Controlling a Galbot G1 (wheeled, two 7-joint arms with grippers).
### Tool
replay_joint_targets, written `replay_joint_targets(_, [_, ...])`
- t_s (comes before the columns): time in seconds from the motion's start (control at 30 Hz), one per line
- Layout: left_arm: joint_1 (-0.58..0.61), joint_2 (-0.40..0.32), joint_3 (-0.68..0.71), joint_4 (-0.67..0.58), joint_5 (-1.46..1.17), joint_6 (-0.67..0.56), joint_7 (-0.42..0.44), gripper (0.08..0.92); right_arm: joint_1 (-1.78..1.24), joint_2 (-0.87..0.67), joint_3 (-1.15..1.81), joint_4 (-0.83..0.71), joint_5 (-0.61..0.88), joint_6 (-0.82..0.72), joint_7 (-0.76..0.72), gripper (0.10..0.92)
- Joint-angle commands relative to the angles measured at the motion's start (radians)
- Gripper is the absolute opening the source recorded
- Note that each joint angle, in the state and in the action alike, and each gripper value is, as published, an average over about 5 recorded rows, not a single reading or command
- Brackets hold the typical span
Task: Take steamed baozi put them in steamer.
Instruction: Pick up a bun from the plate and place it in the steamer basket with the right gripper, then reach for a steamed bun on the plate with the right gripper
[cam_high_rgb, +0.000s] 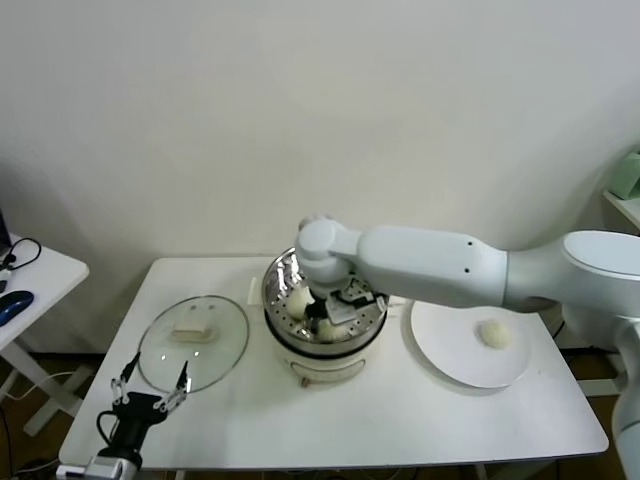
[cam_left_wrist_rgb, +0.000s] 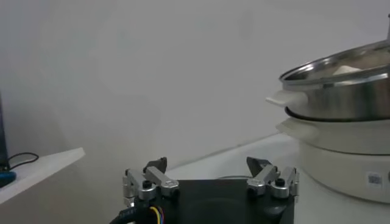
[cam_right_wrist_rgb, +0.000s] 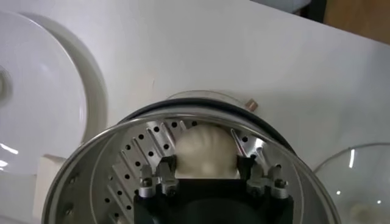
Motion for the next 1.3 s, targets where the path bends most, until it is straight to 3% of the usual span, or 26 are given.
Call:
replay_joint_targets(0.03, [-0.002, 0.0, 0.002, 0.005, 0.0, 0.0, 0.0, 0.823, -0.004, -0.009, -0.003, 0.005, -0.002, 0.006, 0.003, 0.663])
replay_joint_targets(0.17, [-0.006, -0.001, 0.004, 0.011, 0.001, -0.001, 0.0, 0.823, -0.007, -0.01, -0.002, -0.004, -0.006, 0.016, 0.018, 0.685])
replay_joint_targets(0.33, [-0.009, 0.0, 0.005, 0.013, 0.001, 0.0, 0.0, 0.823, -0.007, -0.012, 0.001, -0.009, -0.007, 0.026, 0.023, 0.805])
replay_joint_targets(0.87, [-0.021, 0.002, 0.005, 0.02, -0.003, 0.003, 0.0, 0.823, 0.084, -0.108, 0.088, -0.004, 0.102, -0.004, 0.018, 0.823])
replay_joint_targets(0.97, [-0.027, 0.004, 0.0, 0.027, -0.009, -0.011, -0.008, 0.823, 0.139, -0.174, 0.089, -0.027, 0.222, -0.089, 0.018, 0.823])
replay_joint_targets(1.13, [-0.041, 0.005, -0.007, 0.03, -0.006, -0.049, -0.034, 0.823, 0.208, -0.297, 0.117, -0.137, 0.543, -0.398, 0.032, 0.823])
replay_joint_targets(1.3, [-0.043, 0.014, -0.009, 0.02, -0.011, -0.068, -0.029, 0.823, 0.216, -0.449, 0.094, -0.187, 0.66, -0.571, 0.019, 0.823])
